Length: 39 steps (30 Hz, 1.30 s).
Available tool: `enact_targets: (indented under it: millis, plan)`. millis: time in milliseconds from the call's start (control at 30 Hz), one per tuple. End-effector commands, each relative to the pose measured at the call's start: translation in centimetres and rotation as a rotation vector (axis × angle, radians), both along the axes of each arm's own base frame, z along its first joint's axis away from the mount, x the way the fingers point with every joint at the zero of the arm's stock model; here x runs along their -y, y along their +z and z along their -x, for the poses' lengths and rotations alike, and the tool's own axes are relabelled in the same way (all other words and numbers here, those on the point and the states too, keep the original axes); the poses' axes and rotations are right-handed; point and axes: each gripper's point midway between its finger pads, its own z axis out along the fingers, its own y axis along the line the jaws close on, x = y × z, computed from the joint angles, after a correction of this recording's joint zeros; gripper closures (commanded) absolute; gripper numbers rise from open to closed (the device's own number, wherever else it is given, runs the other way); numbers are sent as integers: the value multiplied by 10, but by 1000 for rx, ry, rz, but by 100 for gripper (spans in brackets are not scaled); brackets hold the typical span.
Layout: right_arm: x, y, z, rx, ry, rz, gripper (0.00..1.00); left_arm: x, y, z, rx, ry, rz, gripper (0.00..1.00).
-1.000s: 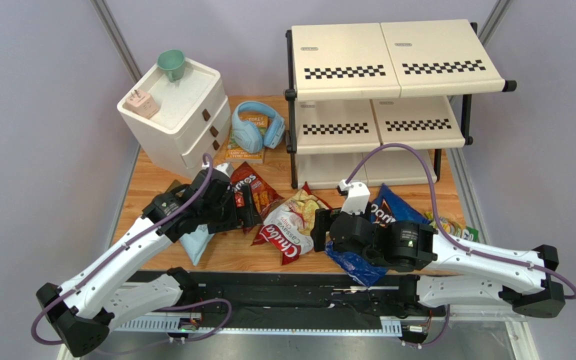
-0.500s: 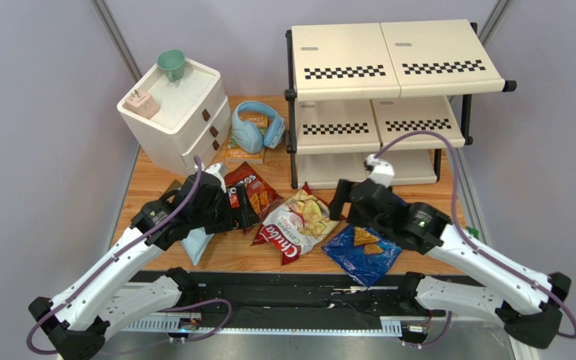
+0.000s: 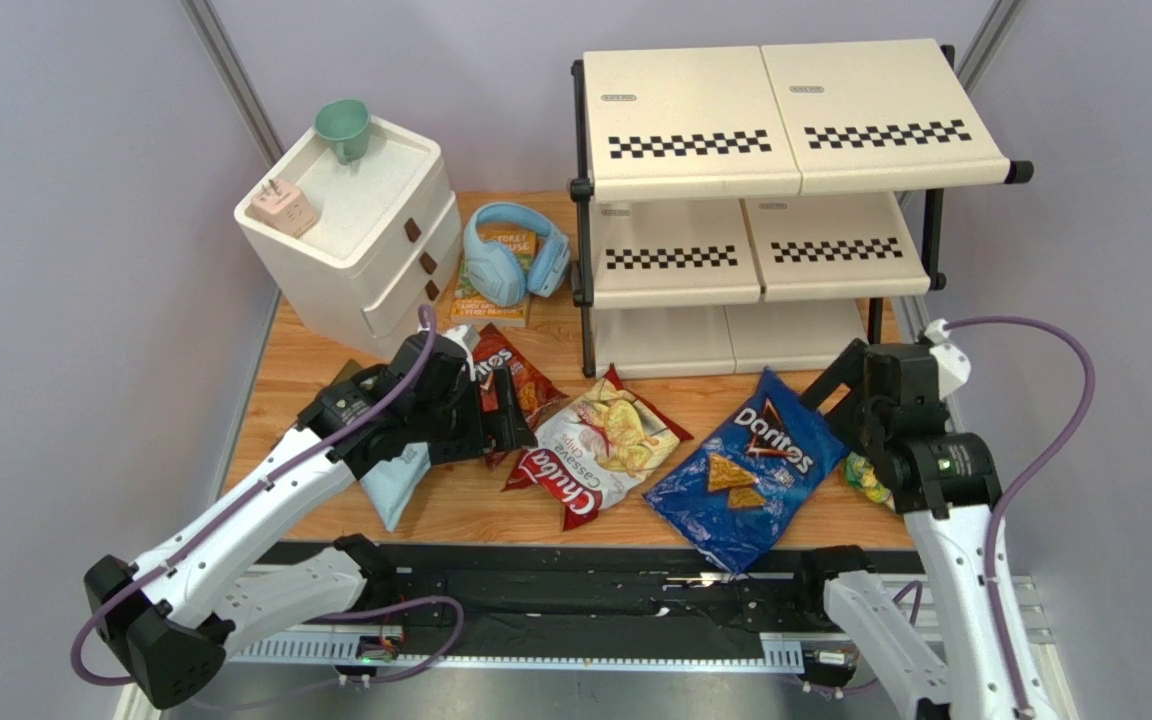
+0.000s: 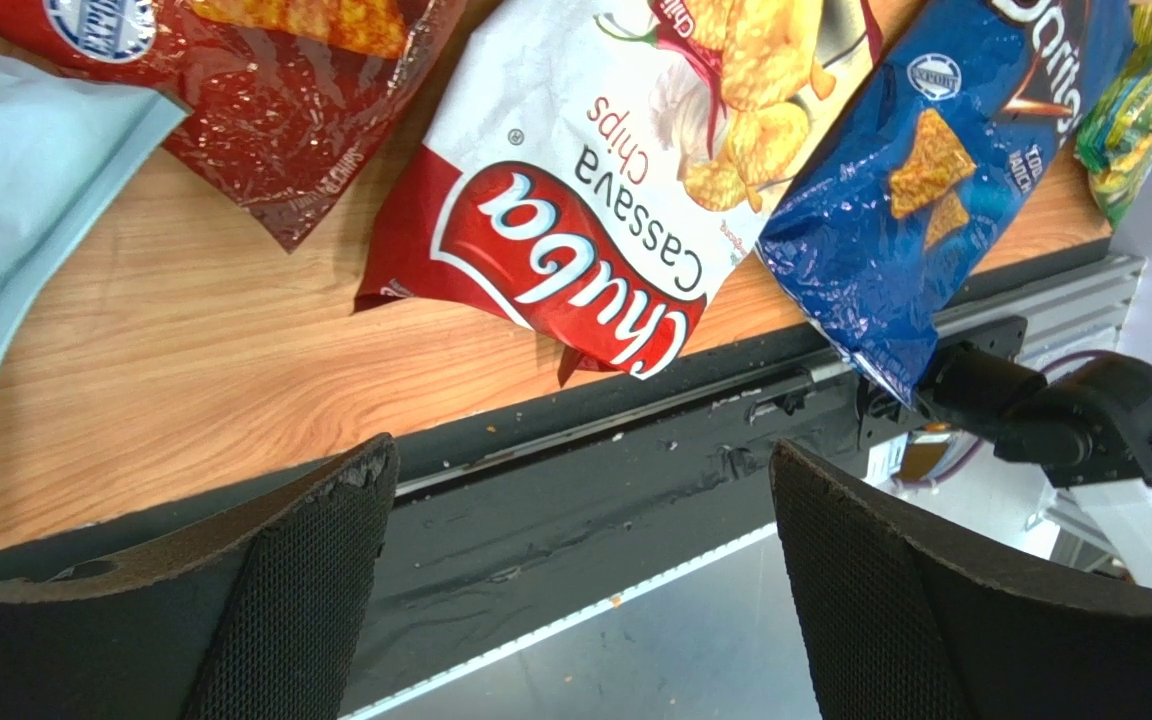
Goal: Place and organize the chips bags onto the shelf
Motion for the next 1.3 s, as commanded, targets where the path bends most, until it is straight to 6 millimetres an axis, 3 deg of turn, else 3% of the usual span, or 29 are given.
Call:
enact_targets:
  millis: [0, 133, 233, 467, 533, 700, 933, 1033, 1267]
  plan:
    - [36, -32, -2, -158, -158, -102, 8, 14, 2, -4, 0, -37, 43, 3]
    - [59, -31, 1, -168, -256, -11, 8, 15, 2, -5, -5, -41, 41, 4]
    - [72, -47, 11, -226, -295, 48, 7, 13, 2, -5, 1, -40, 34, 4]
    - [72, -82, 10, -322, -380, -53, 7, 10, 4, -8, 11, -45, 24, 4]
    - [82, -87, 11, -353, -417, -28, 7, 9, 4, -8, 15, -49, 21, 4]
    - [90, -86, 3, -349, -469, -37, 11, 9, 2, -8, 6, -56, 23, 4]
    - [130, -89, 12, -425, -627, 85, 14, 12, 2, -11, 10, -73, 48, 4]
    - [129, -92, 11, -448, -630, 69, 17, 14, -3, -11, -7, -61, 74, 4]
    - [124, -122, 23, -552, -638, 17, 23, 16, -4, -12, -2, -57, 126, 5]
